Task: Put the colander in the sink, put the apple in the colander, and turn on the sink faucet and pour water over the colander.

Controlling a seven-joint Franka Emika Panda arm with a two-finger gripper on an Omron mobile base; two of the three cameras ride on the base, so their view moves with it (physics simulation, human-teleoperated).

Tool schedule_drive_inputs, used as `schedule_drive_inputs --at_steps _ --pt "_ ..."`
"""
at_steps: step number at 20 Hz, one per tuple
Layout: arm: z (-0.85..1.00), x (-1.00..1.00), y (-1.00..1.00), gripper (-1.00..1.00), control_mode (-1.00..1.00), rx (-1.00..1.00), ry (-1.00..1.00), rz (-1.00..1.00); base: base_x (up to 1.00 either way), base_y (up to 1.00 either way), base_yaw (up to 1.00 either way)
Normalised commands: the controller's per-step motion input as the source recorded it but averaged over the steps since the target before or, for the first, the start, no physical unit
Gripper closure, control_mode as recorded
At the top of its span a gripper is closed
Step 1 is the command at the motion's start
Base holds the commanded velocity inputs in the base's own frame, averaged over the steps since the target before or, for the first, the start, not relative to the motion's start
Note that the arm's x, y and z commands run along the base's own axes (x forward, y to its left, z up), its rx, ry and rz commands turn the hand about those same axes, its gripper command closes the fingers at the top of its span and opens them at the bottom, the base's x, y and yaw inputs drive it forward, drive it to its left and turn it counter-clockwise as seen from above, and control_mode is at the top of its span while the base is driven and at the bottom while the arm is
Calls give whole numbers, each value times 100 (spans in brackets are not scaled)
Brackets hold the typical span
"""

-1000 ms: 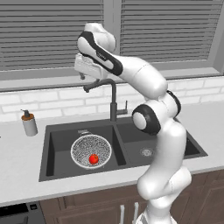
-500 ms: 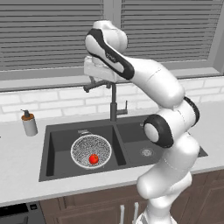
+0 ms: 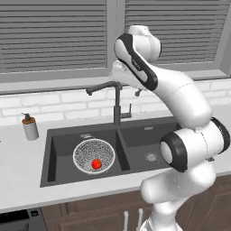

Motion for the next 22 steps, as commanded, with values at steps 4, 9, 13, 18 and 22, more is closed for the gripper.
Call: schedule_drive_inputs --at_steps 4,9,13,18,22 --pt "-11 -25 -68 -100 -100 1 -17 24 0 0 0" --pt "-11 -32 -55 -100 -100 0 -15 35 0 0 0" --pt "-17 -20 -57 -100 -100 0 -7 42 0 0 0" --pt "-24 -24 -49 -100 -100 -1 -15 54 0 0 0" --pt "-8 -31 -41 -100 -100 0 -52 72 0 0 0"
